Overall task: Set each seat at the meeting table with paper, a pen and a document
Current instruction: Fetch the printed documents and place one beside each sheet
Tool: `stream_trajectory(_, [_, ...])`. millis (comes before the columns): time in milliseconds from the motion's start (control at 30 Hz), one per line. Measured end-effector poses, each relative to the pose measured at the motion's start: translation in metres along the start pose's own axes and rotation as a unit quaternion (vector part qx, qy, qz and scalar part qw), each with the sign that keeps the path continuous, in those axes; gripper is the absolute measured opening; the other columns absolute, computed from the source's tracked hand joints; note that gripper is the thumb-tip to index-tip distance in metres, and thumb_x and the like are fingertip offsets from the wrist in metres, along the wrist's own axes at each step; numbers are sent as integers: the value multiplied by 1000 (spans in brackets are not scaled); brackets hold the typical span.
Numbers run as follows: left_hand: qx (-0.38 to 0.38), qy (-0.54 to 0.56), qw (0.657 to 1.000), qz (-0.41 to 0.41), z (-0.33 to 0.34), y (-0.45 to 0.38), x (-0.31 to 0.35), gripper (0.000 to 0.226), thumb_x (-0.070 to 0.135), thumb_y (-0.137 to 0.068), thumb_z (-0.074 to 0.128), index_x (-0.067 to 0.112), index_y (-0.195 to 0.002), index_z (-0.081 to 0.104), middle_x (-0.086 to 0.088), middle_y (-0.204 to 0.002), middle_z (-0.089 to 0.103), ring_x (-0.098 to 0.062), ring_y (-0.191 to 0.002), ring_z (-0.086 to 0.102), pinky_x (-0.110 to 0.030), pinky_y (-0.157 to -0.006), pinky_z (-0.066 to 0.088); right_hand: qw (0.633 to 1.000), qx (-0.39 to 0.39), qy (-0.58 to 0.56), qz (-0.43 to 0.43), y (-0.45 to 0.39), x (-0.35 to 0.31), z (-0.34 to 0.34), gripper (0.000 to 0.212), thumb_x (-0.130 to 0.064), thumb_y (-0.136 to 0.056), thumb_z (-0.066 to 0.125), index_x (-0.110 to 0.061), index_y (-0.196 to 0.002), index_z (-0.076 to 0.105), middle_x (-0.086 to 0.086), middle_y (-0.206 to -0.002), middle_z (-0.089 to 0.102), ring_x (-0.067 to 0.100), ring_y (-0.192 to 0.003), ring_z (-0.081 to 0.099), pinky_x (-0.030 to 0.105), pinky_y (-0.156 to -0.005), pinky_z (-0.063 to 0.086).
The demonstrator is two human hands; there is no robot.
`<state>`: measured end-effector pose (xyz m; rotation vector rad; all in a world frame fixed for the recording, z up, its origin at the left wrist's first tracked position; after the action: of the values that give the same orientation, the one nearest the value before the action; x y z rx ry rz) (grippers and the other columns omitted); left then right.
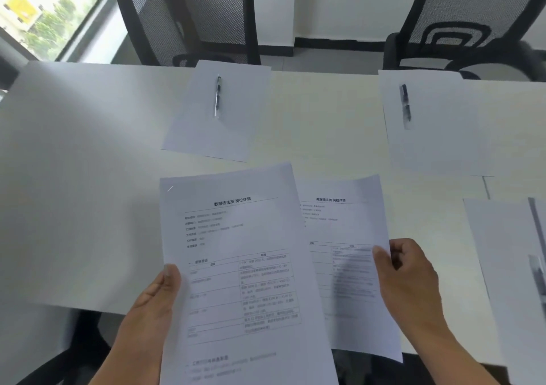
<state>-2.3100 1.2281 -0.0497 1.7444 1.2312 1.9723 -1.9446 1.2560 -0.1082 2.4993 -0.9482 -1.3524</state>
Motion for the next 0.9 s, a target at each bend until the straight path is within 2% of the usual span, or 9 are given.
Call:
stream_trajectory(67, [-25, 10, 999, -17, 6, -3, -4, 48, 61, -84, 81, 25, -116, 81, 6, -109, 85, -24, -103, 81, -45, -107, 51, 1000, 2, 6, 2, -1, 0, 1, 14, -32, -105, 63, -22, -96, 60, 0, -88, 69, 16, -79, 64, 30, -62, 44])
stream_trajectory(167, [-47, 13, 998, -32, 13, -6, -8, 36, 48, -97, 65, 22, -116, 81, -4, -110, 85, -25, -92, 84, -42, -83, 63, 1000, 3, 17, 8, -3, 1, 2, 16, -31, -104, 65, -19, -93, 61, 2, -86, 69, 18, -78, 64, 32, -62, 44])
stream_trajectory(333, [-81, 41, 994, -55, 35, -3, -9, 32, 41, -100, 62, 21, -115, 82, -10, -114, 84, -32, -95, 83, -46, -93, 56, 999, 7, 35, 9, -8, 4, 2, 20, -30, -103, 66, -17, -90, 59, 3, -84, 68, 17, -76, 62, 31, -60, 44])
stream_trajectory(400, [-88, 50, 993, -58, 41, -2, -9, 31, 41, -99, 63, 21, -112, 83, -11, -112, 84, -32, -92, 84, -45, -88, 60, 999, 11, 43, 5, -8, 5, 2, 20, -30, -103, 67, -18, -90, 59, 2, -83, 67, 15, -76, 62, 30, -59, 43])
stream_trajectory(467, [-99, 41, 993, -59, 50, 1, -9, 30, 38, -102, 61, 19, -114, 81, -10, -107, 85, -29, -87, 84, -41, -68, 67, 999, 11, 43, 7, -8, 5, 2, 20, -30, -103, 67, -18, -90, 59, 2, -83, 67, 16, -75, 62, 29, -58, 43])
stream_trajectory(567, [-100, 28, 993, -58, 59, 5, -11, 24, 32, -105, 60, 17, -105, 78, -5, -88, 85, -20, -67, 82, -29, -44, 60, 999, 10, 40, 8, -8, 5, 2, 22, -30, -102, 68, -16, -88, 59, 3, -81, 67, 17, -72, 61, 29, -58, 41])
stream_trajectory(633, [-117, 29, 991, -61, 67, 9, -10, 25, 31, -106, 58, 15, -106, 78, -6, -87, 85, -20, -65, 82, -29, -43, 59, 999, 6, 39, 11, -8, 5, 1, 23, -31, -101, 70, -15, -88, 60, 2, -81, 68, 18, -71, 61, 30, -59, 42])
stream_trajectory(800, [-107, 50, 990, -74, 69, 9, -14, 32, 36, -105, 58, 16, -118, 80, -11, -108, 85, -29, -85, 84, -37, -54, 66, 999, 1, 30, 16, -7, 3, -4, 20, -37, -99, 74, -21, -94, 62, -3, -84, 71, 16, -79, 66, 28, -64, 45])
stream_trajectory(900, [-122, 21, 990, -71, 77, 17, -9, 26, 32, -106, 58, 15, -111, 78, -3, -91, 86, -17, -70, 83, -28, -47, 61, 999, 11, 32, 13, -4, 6, -10, 19, -36, -98, 76, -22, -102, 64, -5, -93, 70, 17, -89, 67, 35, -78, 54])
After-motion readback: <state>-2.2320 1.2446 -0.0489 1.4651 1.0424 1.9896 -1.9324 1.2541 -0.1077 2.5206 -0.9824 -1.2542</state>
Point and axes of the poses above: each hand's wrist, its own y-axis away from the middle knuckle, its own z-axis out of the palm, x = y × z, the point moved 5 cm from there along -y, towards the middle knuckle
